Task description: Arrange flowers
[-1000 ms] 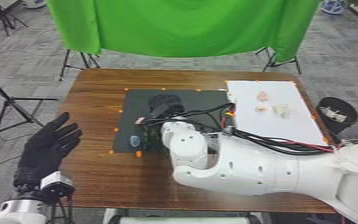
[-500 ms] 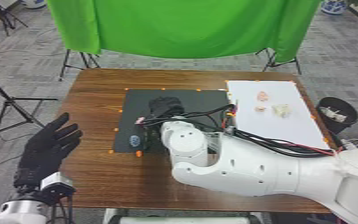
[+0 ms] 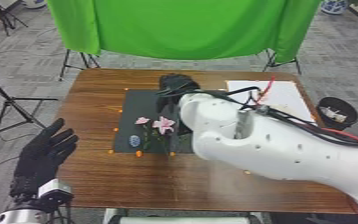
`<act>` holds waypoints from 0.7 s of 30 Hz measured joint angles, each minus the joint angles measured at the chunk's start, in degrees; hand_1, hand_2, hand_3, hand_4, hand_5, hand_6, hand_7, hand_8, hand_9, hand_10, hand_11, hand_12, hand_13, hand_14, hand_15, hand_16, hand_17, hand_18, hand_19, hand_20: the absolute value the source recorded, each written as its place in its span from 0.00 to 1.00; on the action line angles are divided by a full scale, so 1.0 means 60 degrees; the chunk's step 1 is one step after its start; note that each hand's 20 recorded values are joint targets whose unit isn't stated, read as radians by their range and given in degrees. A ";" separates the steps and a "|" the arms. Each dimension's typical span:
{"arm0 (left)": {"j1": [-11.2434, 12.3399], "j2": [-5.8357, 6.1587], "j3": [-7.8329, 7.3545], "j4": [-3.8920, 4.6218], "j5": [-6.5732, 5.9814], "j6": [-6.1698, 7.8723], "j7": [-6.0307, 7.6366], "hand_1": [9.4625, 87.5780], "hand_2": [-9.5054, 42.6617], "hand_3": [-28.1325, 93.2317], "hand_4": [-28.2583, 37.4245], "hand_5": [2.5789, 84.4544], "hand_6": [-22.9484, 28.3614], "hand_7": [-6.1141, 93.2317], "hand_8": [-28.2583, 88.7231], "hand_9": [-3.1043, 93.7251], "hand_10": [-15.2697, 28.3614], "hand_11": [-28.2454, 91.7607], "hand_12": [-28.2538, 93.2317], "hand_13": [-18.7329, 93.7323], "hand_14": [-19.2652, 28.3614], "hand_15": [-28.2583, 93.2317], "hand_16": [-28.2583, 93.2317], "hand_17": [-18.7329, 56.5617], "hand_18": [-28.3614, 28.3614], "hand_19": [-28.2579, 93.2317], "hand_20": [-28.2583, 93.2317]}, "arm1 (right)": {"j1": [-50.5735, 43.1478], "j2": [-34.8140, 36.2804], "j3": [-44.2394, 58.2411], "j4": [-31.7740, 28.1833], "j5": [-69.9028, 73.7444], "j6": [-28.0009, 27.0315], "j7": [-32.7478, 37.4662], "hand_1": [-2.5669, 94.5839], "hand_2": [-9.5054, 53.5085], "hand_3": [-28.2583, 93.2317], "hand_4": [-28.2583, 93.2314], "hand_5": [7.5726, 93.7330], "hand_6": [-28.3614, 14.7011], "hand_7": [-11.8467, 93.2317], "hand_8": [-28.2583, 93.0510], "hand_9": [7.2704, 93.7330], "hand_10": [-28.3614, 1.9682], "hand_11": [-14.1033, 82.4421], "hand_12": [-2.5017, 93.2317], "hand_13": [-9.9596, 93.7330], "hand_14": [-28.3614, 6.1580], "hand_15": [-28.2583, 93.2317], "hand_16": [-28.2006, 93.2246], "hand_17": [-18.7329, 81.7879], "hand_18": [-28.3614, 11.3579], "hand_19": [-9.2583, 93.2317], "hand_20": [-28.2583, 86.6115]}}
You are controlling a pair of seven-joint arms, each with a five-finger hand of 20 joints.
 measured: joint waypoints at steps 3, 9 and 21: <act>0.0007 0.0144 0.0050 -0.0001 -0.0098 0.0047 0.0133 0.27 0.31 0.77 0.12 0.45 0.65 0.16 0.18 0.37 0.79 0.48 0.32 0.33 0.90 0.63 0.14 0.12 0.86 0.59 0.30 | 0.0007 0.0670 0.0192 -0.0119 0.0151 -0.0075 -0.0070 0.40 0.06 0.85 0.06 0.47 0.45 0.27 0.16 0.52 0.19 0.32 0.18 0.75 0.52 0.88 0.32 0.70 0.33 1.00 0.47; 0.0027 0.0507 0.0234 -0.0001 -0.0477 0.0168 0.0636 0.27 0.31 0.77 0.12 0.45 0.65 0.16 0.18 0.37 0.79 0.48 0.32 0.33 0.90 0.64 0.14 0.12 0.86 0.59 0.30 | -0.0026 0.1990 0.0281 0.0081 0.0696 -0.0120 0.0185 0.40 0.06 0.85 0.05 0.47 0.45 0.27 0.16 0.50 0.19 0.31 0.18 0.74 0.51 0.88 0.32 0.70 0.33 1.00 0.46; -0.0188 0.0805 0.0425 0.0018 -0.0512 0.0172 0.0631 0.27 0.31 0.78 0.12 0.45 0.65 0.16 0.18 0.37 0.79 0.48 0.32 0.33 0.90 0.63 0.14 0.12 0.86 0.59 0.30 | 0.0181 0.3617 0.0004 0.1071 0.1297 0.0015 0.0558 0.40 0.06 0.86 0.05 0.47 0.47 0.28 0.16 0.50 0.22 0.30 0.18 0.76 0.55 0.90 0.32 0.70 0.33 1.00 0.51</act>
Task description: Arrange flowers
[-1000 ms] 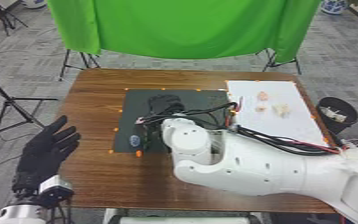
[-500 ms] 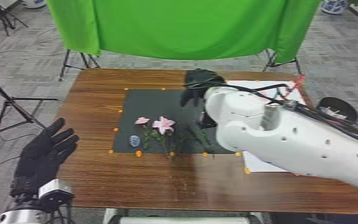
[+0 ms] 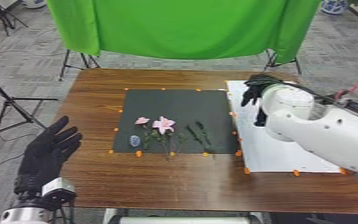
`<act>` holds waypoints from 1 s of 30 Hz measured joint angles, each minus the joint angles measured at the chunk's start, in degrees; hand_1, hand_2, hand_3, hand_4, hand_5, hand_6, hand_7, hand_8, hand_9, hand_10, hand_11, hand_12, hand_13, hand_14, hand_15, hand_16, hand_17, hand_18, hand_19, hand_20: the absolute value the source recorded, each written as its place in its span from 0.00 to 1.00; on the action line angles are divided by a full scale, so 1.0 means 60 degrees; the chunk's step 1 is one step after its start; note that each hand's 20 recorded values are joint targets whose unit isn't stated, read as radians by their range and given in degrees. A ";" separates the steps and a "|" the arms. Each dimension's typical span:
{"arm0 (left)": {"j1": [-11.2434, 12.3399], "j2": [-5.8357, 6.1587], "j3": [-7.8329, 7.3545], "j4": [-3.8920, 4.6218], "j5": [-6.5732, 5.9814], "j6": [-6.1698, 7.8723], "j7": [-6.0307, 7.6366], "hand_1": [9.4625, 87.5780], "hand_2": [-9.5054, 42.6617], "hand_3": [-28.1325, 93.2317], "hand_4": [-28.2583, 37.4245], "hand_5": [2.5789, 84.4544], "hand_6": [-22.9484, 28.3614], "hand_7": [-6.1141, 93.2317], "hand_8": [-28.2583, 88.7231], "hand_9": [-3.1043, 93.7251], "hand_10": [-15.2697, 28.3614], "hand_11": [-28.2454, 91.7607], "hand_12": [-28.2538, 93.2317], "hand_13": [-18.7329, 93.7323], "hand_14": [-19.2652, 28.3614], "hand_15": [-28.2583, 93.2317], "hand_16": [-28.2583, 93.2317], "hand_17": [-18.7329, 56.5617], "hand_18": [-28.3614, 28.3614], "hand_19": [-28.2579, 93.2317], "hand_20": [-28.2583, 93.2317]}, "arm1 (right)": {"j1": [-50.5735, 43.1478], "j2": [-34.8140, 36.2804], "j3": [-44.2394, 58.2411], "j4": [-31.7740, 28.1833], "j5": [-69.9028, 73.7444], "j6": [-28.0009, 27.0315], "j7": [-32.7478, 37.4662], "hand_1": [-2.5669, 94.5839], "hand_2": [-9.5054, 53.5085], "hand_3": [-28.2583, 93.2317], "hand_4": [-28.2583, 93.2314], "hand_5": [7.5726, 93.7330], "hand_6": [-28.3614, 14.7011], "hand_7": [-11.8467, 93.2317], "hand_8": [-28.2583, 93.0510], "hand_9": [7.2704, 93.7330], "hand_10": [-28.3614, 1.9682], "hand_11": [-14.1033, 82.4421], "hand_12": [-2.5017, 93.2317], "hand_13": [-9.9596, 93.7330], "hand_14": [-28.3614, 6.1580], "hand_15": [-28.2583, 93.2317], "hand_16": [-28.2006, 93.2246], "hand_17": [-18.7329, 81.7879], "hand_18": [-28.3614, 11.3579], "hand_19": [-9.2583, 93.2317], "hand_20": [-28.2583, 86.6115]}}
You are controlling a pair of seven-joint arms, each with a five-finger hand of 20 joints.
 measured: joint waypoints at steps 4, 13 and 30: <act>-0.0025 0.0011 0.0011 0.0003 -0.0006 -0.0001 0.0003 0.27 0.31 0.77 0.11 0.44 0.65 0.16 0.18 0.37 0.79 0.48 0.32 0.33 0.90 0.63 0.14 0.12 0.86 0.59 0.30 | -0.0068 0.0085 0.0230 0.0239 0.0066 -0.0008 0.0018 0.40 0.06 0.86 0.04 0.47 0.48 0.28 0.16 0.50 0.23 0.30 0.18 0.76 0.56 0.90 0.32 0.70 0.32 1.00 0.52; -0.0189 0.0026 0.0149 0.0046 -0.0037 -0.0013 0.0014 0.27 0.31 0.78 0.12 0.44 0.65 0.16 0.18 0.37 0.78 0.48 0.32 0.33 0.90 0.63 0.14 0.12 0.86 0.59 0.30 | -0.0306 -0.0174 0.0506 0.0738 0.0309 -0.0107 0.0150 0.40 0.07 0.86 0.04 0.49 0.50 0.29 0.15 0.53 0.26 0.31 0.18 0.77 0.57 0.90 0.32 0.71 0.31 1.00 0.53; -0.0265 0.0186 0.0155 0.0089 -0.0157 -0.0032 0.0051 0.27 0.31 0.78 0.12 0.44 0.65 0.16 0.18 0.37 0.78 0.48 0.32 0.33 0.90 0.63 0.14 0.12 0.86 0.59 0.30 | -0.1057 -0.0661 0.1057 0.1526 0.0439 -0.0379 0.0281 0.42 0.09 0.87 0.04 0.53 0.53 0.30 0.15 0.57 0.32 0.33 0.18 0.78 0.57 0.90 0.32 0.71 0.31 1.00 0.54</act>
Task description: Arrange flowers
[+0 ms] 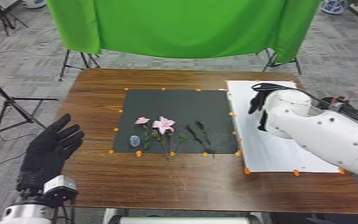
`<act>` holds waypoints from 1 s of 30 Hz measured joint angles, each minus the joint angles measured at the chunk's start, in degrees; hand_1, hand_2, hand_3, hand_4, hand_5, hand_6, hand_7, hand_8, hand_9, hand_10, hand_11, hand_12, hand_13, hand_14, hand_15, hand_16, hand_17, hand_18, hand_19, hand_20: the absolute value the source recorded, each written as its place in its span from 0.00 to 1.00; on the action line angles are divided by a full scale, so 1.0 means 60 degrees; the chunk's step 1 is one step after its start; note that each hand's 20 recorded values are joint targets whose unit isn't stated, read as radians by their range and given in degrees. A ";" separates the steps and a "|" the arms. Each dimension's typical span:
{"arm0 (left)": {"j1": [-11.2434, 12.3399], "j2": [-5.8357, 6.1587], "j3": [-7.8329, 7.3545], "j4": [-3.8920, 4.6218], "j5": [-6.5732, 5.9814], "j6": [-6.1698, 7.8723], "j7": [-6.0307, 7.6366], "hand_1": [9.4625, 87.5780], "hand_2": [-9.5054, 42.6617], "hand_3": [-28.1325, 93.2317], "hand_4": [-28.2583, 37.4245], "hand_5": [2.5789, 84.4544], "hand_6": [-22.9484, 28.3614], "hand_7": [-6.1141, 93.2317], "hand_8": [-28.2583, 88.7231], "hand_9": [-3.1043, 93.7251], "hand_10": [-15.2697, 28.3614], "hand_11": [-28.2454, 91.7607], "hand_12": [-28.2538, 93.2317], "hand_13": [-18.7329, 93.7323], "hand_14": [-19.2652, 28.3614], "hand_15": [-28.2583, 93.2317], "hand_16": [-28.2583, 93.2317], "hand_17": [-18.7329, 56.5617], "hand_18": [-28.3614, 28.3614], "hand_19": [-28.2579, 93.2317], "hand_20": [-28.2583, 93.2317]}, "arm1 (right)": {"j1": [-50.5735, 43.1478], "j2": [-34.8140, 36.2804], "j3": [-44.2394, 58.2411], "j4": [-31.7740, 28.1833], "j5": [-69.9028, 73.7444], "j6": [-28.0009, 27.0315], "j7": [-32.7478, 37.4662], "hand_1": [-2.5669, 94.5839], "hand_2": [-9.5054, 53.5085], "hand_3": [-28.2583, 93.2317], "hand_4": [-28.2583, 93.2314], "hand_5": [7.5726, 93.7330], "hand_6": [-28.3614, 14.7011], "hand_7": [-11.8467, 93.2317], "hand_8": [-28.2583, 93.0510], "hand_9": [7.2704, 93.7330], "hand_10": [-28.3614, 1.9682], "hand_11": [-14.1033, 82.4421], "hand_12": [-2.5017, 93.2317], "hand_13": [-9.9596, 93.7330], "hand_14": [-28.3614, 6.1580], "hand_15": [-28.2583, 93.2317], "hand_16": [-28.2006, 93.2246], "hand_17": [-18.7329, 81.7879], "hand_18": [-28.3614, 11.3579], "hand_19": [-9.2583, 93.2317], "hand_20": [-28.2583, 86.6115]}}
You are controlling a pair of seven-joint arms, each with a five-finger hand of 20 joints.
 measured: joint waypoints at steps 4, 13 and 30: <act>-0.0101 -0.0108 -0.0006 0.0017 0.0122 -0.0036 -0.0157 0.27 0.31 0.78 0.11 0.44 0.65 0.16 0.18 0.37 0.79 0.48 0.32 0.33 0.90 0.63 0.14 0.12 0.86 0.59 0.30 | -0.0001 -0.0039 -0.0018 0.0178 0.0006 0.0045 0.0007 0.46 0.09 0.86 0.03 0.57 0.56 0.32 0.16 0.65 0.41 0.35 0.18 0.80 0.61 0.89 0.33 0.72 0.30 1.00 0.54; -0.0142 -0.0353 -0.0054 0.0024 0.0326 -0.0121 -0.0353 0.27 0.31 0.78 0.11 0.44 0.65 0.16 0.17 0.37 0.79 0.48 0.32 0.33 0.90 0.64 0.14 0.12 0.86 0.59 0.30 | 0.0269 0.0047 -0.0879 0.0234 -0.0717 0.0849 -0.0032 0.65 0.00 0.81 0.00 0.77 0.68 0.43 0.27 0.94 0.69 0.24 0.37 0.87 0.75 0.86 0.35 0.75 0.34 1.00 0.55; -0.0118 -0.0138 -0.0009 0.0030 0.0131 -0.0115 -0.0175 0.27 0.32 0.77 0.11 0.44 0.65 0.16 0.17 0.37 0.79 0.48 0.32 0.33 0.90 0.64 0.14 0.12 0.86 0.59 0.30 | 0.0652 0.0318 -0.1370 -0.0105 -0.1285 0.2198 0.0046 0.66 0.00 0.84 0.00 0.81 0.64 0.39 0.29 0.97 0.68 0.25 0.39 0.90 0.79 0.86 0.36 0.78 0.36 1.00 0.57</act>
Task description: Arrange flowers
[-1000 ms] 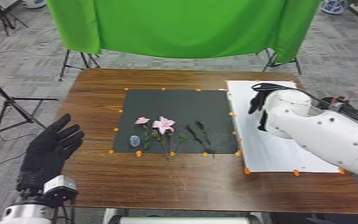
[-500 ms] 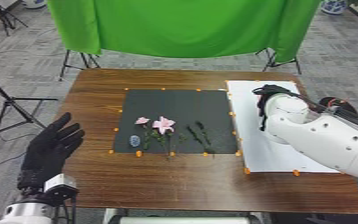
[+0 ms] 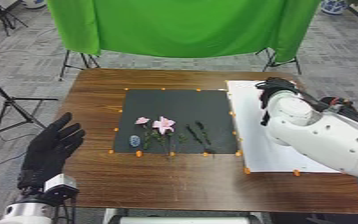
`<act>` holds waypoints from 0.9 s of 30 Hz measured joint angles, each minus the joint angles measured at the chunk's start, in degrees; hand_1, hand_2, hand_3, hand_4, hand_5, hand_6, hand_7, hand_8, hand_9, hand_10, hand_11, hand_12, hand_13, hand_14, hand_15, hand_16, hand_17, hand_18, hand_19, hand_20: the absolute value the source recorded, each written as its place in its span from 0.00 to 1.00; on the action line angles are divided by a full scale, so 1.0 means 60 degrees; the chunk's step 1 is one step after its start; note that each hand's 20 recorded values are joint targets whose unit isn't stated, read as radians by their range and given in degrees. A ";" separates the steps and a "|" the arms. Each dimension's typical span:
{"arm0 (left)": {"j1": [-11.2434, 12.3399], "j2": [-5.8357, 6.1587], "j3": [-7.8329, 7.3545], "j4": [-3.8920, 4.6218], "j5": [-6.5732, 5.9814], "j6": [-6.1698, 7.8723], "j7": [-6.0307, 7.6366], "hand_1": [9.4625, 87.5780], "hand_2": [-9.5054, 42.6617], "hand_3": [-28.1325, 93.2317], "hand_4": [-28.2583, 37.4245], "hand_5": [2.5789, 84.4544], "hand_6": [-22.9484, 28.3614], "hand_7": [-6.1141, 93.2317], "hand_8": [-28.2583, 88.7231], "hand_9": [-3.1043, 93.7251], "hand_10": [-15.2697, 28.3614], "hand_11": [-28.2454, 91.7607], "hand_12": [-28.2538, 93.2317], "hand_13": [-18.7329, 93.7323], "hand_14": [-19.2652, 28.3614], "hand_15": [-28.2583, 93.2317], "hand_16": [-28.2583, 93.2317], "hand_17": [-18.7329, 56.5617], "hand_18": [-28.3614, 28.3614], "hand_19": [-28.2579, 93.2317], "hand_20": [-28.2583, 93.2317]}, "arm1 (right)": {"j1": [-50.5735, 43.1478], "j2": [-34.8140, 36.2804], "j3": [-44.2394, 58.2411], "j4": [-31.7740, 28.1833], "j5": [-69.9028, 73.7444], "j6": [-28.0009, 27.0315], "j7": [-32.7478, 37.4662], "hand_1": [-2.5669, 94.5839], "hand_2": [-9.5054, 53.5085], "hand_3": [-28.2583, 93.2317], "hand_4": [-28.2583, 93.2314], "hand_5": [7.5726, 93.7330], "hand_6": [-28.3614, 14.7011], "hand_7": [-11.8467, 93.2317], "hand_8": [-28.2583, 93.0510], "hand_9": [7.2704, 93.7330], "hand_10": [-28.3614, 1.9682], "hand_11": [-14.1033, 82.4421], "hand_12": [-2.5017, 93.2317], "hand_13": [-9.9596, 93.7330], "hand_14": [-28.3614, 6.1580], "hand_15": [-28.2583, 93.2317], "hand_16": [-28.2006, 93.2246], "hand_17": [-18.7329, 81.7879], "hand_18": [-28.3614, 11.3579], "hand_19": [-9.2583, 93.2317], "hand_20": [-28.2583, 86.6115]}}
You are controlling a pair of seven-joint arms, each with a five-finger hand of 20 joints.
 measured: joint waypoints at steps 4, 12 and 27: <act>0.0091 -0.0107 -0.0143 -0.0023 0.0068 -0.0001 -0.0082 0.27 0.32 0.77 0.12 0.44 0.65 0.16 0.18 0.37 0.79 0.48 0.32 0.33 0.91 0.64 0.14 0.12 0.86 0.59 0.30 | 0.0033 0.0079 0.0277 -0.0419 -0.0122 0.0010 -0.0015 0.66 0.00 0.84 0.00 0.82 0.64 0.39 0.30 0.97 0.67 0.25 0.39 0.90 0.79 0.86 0.36 0.78 0.36 1.00 0.58; 0.0380 -0.0476 -0.0483 -0.0102 0.0262 -0.0001 -0.0315 0.27 0.32 0.77 0.11 0.44 0.65 0.16 0.18 0.37 0.79 0.48 0.32 0.33 0.90 0.64 0.14 0.12 0.86 0.59 0.30 | -0.0082 -0.0263 0.0982 -0.1561 -0.0480 -0.0013 -0.0685 0.66 0.00 0.84 0.00 0.83 0.64 0.38 0.30 0.97 0.67 0.25 0.39 0.90 0.79 0.86 0.37 0.78 0.36 1.00 0.59; 0.0427 -0.0508 -0.0532 -0.0123 0.0250 0.0005 -0.0377 0.27 0.31 0.78 0.11 0.44 0.65 0.16 0.18 0.37 0.78 0.48 0.32 0.33 0.90 0.63 0.14 0.12 0.86 0.59 0.30 | -0.0866 -0.2909 0.0471 -0.2099 -0.1113 -0.0423 -0.1252 0.66 0.00 0.84 0.00 0.83 0.64 0.37 0.31 0.97 0.66 0.25 0.39 0.90 0.79 0.86 0.37 0.78 0.36 1.00 0.59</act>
